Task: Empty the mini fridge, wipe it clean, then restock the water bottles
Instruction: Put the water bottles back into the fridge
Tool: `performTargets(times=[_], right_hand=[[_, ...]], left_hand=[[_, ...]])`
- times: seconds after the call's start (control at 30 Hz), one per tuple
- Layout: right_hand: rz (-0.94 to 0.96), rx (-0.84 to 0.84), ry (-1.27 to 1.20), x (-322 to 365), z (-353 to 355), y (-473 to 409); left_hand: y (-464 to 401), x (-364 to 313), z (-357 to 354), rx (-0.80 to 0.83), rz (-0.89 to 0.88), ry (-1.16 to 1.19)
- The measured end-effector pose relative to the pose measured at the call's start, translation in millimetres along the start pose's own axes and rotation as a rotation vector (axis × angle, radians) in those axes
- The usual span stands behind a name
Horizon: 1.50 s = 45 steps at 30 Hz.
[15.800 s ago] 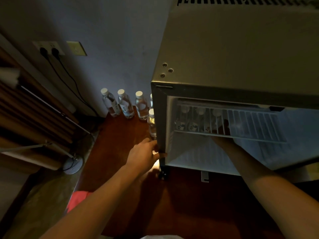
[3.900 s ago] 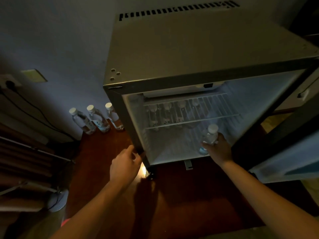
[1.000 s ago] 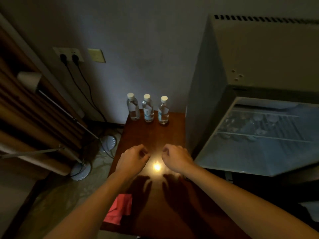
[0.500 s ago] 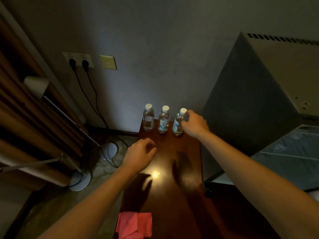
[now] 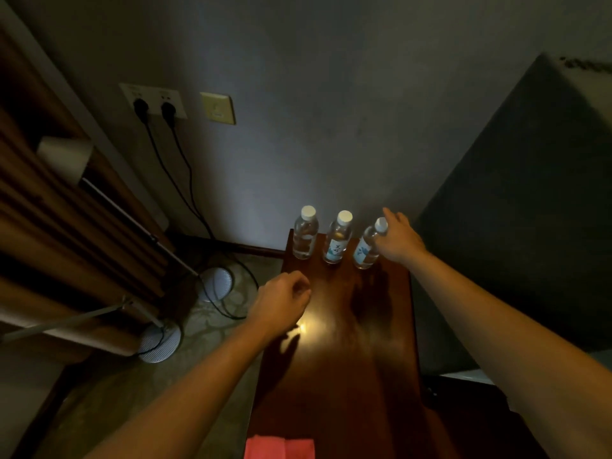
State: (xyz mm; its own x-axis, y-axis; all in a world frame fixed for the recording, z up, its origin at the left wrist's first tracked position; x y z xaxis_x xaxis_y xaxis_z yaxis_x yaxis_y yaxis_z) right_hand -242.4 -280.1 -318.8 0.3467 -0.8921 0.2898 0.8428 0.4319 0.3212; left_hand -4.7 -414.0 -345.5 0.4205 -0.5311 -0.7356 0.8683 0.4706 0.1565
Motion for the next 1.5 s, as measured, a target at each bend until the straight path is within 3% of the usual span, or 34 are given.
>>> performTargets(times=[0.1, 0.33, 0.53, 1.1, 1.33, 1.5], right_hand=[[0.003, 0.007, 0.022, 3, -11, -11], [0.013, -0.15, 0.016, 4, -15, 0], [-0.025, -0.177, -0.13, -14, -19, 36], [0.126, -0.18, -0.472, -35, -10, 207], [0.152, -0.256, -0.539, -70, 10, 258], [0.162, -0.276, -0.791, -114, 24, 282]], left_hand=[[-5, 9, 1, 0.011, 0.005, 0.002], [-8, 22, -5, 0.094, 0.037, 0.027], [1, 11, -9, 0.113, 0.025, -0.002], [76, -35, -60, 0.22, 0.056, -0.036], [92, -61, -91, 0.297, -0.073, -0.082], [103, -95, -116, 0.293, -0.173, -0.112]])
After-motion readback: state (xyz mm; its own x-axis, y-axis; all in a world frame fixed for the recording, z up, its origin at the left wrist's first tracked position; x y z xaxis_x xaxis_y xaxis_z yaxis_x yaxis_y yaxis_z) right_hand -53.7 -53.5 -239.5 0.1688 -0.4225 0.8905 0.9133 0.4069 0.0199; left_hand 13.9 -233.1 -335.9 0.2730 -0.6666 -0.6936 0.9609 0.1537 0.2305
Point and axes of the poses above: each hand's wrist, its own y-axis away from the middle knuckle, its own z-axis out of the back of the hand, x = y × z, the point moved 8 cm from there along -y, towards the middle knuckle, and after that the axes turned 6 degrees about y, right-handed, at the moved point
